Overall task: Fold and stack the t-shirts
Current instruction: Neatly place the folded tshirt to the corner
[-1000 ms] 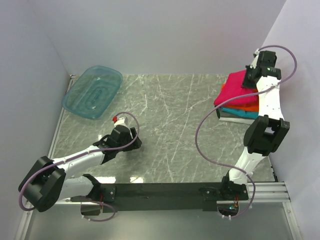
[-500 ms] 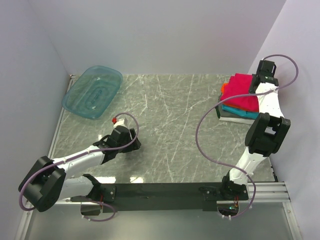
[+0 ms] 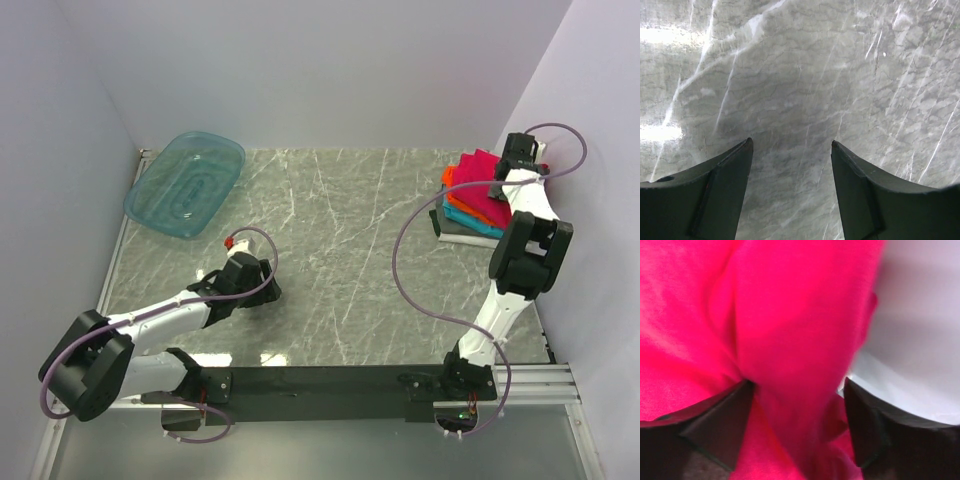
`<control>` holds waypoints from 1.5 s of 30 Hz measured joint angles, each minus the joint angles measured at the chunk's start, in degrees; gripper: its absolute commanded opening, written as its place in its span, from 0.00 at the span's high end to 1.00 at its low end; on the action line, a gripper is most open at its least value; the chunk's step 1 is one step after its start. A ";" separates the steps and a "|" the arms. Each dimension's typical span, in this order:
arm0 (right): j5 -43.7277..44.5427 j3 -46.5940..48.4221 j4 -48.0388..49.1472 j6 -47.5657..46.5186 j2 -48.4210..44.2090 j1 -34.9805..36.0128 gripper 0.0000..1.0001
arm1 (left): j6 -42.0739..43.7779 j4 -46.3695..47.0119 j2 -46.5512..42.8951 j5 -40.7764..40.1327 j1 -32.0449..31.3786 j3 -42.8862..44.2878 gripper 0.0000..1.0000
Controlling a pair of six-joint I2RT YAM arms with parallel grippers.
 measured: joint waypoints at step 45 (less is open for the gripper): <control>-30.56 -51.23 4.83 18.97 -61.46 35.78 0.07 | 4.39 -26.40 -25.44 -14.12 0.00 17.05 0.11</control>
